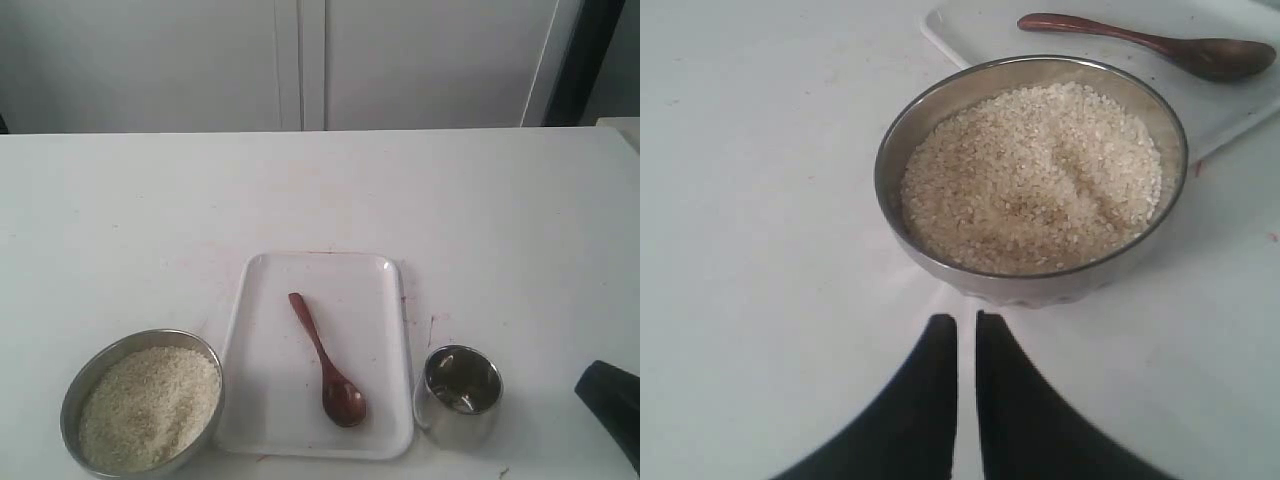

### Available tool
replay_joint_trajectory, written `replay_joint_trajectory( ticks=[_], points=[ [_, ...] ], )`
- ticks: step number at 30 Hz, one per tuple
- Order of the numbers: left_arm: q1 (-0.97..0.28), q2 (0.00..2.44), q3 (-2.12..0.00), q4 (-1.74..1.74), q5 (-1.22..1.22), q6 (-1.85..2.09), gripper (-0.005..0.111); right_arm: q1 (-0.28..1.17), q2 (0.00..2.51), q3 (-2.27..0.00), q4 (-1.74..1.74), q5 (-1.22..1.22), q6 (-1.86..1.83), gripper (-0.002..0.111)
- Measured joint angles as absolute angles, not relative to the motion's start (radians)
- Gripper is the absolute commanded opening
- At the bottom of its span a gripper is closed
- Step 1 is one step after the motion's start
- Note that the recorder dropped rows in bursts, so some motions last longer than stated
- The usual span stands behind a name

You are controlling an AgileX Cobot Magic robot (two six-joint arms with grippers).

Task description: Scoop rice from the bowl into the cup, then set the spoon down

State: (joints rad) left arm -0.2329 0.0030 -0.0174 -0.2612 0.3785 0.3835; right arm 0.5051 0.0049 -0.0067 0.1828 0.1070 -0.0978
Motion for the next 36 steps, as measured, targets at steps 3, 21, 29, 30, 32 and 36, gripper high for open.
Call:
replay_joint_trajectory(
  ticks=[3,21,29,30,32,36],
  points=[
    [-0.233,0.003,-0.017,-0.261,0.378,0.384,0.014,0.505,0.005,-0.007,0.183,0.142,-0.136,0.0],
    [-0.233,0.003,-0.017,-0.261,0.378,0.384,0.014,0.505,0.005,-0.007,0.189,0.155,-0.113,0.0],
    [-0.233,0.003,-0.017,-0.261,0.378,0.384,0.014,0.505,0.005,-0.007,0.189,0.155,-0.113,0.0],
    [-0.233,0.003,-0.017,-0.261,0.378,0.384,0.014,0.505,0.005,-0.007,0.189,0.155,-0.113,0.0],
    [-0.233,0.003,-0.017,-0.261,0.378,0.384,0.014,0.505,0.005,-0.007,0.189,0.155,-0.113,0.0],
    [-0.233,0.003,-0.017,-0.261,0.378,0.384,0.014,0.503,0.005,-0.007,0.189,0.155,-0.113,0.0]
  ],
)
